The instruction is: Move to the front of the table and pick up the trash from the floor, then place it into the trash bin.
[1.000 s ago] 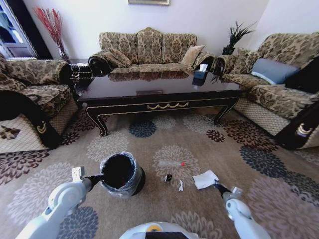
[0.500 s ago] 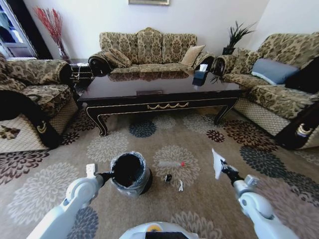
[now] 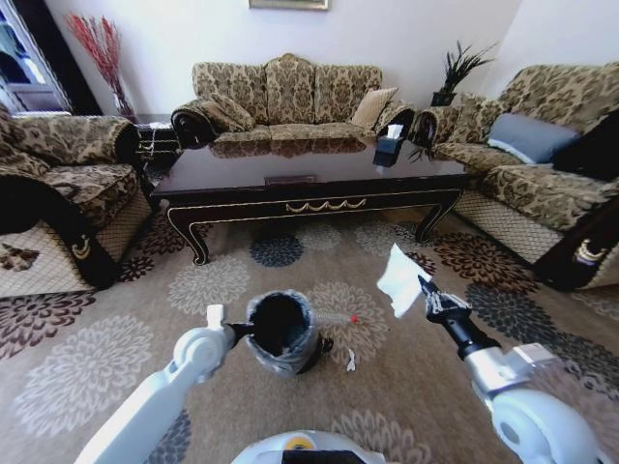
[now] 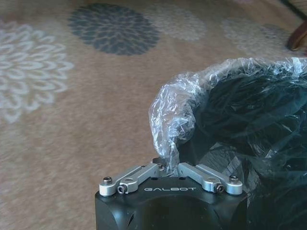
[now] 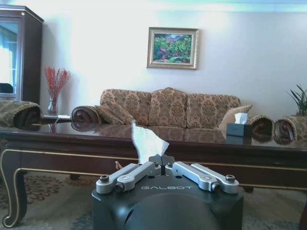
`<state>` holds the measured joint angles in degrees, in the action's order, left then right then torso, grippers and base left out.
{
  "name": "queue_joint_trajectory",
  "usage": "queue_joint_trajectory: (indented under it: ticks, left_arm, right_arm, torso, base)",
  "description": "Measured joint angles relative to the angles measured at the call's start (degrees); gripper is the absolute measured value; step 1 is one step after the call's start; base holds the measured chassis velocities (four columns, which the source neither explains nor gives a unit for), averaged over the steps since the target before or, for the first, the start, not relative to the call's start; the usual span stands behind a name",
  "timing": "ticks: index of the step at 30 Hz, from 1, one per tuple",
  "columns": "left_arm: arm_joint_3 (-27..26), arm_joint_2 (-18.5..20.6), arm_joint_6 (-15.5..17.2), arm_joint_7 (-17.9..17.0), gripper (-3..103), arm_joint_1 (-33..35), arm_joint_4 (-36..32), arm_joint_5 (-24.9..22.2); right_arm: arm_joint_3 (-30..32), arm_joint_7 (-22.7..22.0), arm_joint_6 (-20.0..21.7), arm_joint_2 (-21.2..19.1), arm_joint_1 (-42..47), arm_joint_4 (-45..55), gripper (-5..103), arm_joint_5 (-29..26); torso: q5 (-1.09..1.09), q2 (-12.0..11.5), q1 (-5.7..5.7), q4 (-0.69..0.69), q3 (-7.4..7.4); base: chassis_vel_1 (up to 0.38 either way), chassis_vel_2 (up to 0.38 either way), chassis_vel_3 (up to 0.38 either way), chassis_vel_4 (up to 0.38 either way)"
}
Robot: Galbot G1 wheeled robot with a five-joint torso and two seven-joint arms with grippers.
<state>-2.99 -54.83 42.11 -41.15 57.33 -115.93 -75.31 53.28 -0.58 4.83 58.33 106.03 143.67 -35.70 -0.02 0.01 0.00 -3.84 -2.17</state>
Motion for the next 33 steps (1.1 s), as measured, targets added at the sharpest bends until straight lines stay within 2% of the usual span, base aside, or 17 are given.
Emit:
queue_joint_trajectory:
  ticks: [9,13,14,16,19,23,25,29,33]
  left_arm:
    - [8.27,-0.11,0.00,-2.64,0,-7.95,1.45,-2.97]
    - [14.53,-1.59,0.00,-4.20,0,-13.97,3.15,-4.91]
    - [17.55,-2.46,-0.02,-4.85,0,-16.34,3.99,-5.84]
    - [19.00,-2.81,-0.01,-5.09,0,-17.35,4.45,-6.14]
    - [21.37,-3.47,0.00,-5.65,0,-19.02,5.40,-6.48]
    - [26.28,-6.41,0.03,-7.39,0,-22.90,8.93,-8.01]
    - [26.86,-7.00,0.03,-7.65,0,-23.49,9.47,-8.27]
    - [29.73,-10.13,0.02,-8.61,0,-27.01,12.70,-9.47]
    - [30.61,-11.62,0.02,-8.96,0,-28.46,14.45,-10.09]
  right_arm:
    - [-0.86,0.21,0.43,-0.41,2.53,0.36,0,2.13]
    - [-1.71,1.62,-1.52,-1.71,3.14,0.13,0,5.86]
    - [-1.85,2.00,-1.87,-2.05,3.11,0.05,0,6.44]
    - [-1.79,2.07,-1.92,-2.18,2.98,0.02,0,6.44]
    - [-1.31,2.11,-1.95,-2.47,2.55,-0.05,0,5.99]
    - [1.69,2.13,-2.00,-4.15,1.09,-0.18,0,1.42]
    - [1.70,2.34,-2.05,-4.32,1.00,-0.20,0,0.79]
    - [-0.61,4.40,-2.32,-4.56,0.67,-0.28,0,-1.61]
    - [-2.11,5.65,-2.38,-4.56,0.83,-0.31,0,-2.06]
  torso:
    - [0.03,0.00,0.00,0.01,0.00]
    - [0.03,0.00,0.00,0.01,-0.01]
    - [0.02,0.00,0.00,0.00,0.00]
    - [0.02,0.00,0.00,-0.01,0.00]
    - [0.03,0.00,0.00,-0.01,0.00]
    - [0.03,0.00,0.00,0.02,-0.01]
    - [0.02,0.00,0.00,0.01,-0.01]
    - [0.02,-0.01,0.00,0.00,-0.01]
    - [0.03,0.00,0.00,0.01,-0.01]
  base:
    - [0.000,0.000,0.000,0.000]
    - [0.000,0.000,0.000,0.000]
    - [0.000,0.000,0.000,0.000]
    - [0.000,0.000,0.000,0.000]
    - [0.000,0.000,0.000,0.000]
    - [0.000,0.000,0.000,0.000]
    - [0.000,0.000,0.000,0.000]
    - [0.000,0.000,0.000,0.000]
    - [0.000,0.000,0.000,0.000]
